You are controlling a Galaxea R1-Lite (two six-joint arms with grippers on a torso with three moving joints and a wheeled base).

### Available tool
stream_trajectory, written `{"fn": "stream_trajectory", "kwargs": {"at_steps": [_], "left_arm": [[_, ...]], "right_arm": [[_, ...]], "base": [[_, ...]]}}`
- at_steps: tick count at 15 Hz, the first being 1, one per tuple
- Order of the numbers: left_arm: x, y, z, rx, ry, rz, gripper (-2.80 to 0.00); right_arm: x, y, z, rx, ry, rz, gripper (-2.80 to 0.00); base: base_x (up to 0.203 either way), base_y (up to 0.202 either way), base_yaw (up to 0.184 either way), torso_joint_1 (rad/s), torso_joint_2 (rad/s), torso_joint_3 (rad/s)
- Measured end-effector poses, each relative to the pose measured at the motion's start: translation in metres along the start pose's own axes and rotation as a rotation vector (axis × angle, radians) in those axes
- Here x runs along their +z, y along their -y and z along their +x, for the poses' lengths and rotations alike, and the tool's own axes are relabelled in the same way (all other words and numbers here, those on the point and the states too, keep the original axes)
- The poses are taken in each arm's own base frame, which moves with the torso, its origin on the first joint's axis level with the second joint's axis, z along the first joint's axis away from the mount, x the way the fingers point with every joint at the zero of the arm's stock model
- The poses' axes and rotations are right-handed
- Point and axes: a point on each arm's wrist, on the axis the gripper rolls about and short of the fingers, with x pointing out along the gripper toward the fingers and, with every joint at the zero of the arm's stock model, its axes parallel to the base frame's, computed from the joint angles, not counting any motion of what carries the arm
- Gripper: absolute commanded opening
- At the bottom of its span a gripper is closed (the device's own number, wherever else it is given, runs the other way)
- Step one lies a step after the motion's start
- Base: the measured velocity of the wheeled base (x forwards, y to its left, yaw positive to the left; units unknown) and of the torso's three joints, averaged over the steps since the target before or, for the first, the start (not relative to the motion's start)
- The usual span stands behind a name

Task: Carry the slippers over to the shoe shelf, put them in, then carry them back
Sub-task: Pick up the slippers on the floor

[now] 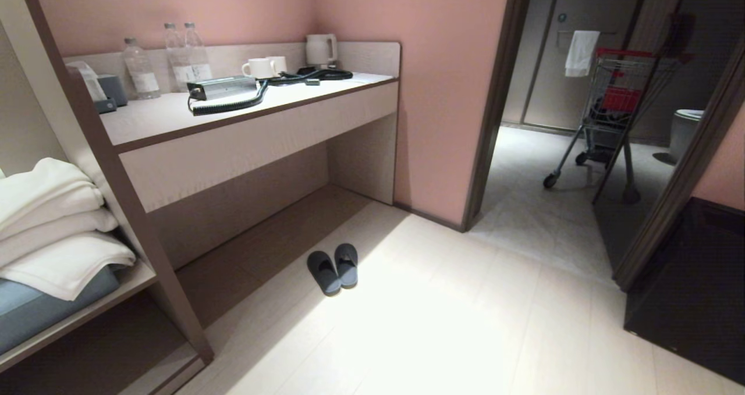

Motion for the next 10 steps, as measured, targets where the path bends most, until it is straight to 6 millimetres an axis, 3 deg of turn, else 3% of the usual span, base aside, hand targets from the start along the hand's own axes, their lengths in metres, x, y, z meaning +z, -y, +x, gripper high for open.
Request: {"fn": "stream_trajectory", "kwargs": {"at_steps": [10], "left_arm": [[0.0000,0.0000,0.0000,0.000,0.000,0.000,-2.80]], "right_arm": [[0.0001,0.0000,0.0000,0.000,0.001,0.000,-2.80]], "base": [[0.000,0.000,0.000,0.000,0.00,0.000]]}}
